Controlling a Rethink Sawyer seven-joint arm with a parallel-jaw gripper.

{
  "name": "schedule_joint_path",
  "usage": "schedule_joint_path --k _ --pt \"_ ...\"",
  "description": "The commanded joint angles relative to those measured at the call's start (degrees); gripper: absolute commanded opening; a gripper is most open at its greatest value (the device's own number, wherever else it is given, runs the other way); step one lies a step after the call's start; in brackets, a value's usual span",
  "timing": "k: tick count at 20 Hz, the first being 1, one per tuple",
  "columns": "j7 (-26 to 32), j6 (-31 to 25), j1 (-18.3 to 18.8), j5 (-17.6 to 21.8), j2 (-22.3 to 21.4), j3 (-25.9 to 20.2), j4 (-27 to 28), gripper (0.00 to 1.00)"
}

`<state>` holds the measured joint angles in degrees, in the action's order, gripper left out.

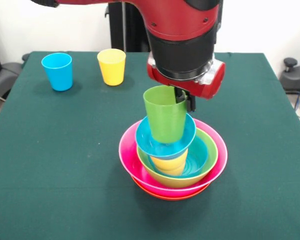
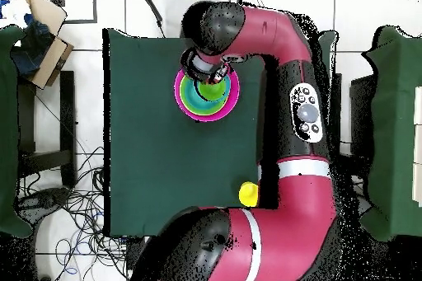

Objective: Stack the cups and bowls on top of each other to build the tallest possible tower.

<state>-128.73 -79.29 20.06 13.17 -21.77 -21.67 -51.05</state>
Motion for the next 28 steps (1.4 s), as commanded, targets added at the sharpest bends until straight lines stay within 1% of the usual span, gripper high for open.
schedule_joint_path --k 1,8,12,19,28 --pt "-3.7 5.1 -2.5 -0.1 -0.1 1.3 -7.4 0.0" --pt "-3.8 8.6 -2.8 0.9 -0.2 2.6 -9.8 0.0" --pt "-3.8 10.1 -3.1 1.6 -0.2 3.6 -9.9 0.0" --pt "-2.0 10.5 -3.1 1.8 0.2 5.1 -8.9 0.0" --pt "-1.5 10.3 -3.5 1.4 -0.1 6.1 -9.0 0.0"
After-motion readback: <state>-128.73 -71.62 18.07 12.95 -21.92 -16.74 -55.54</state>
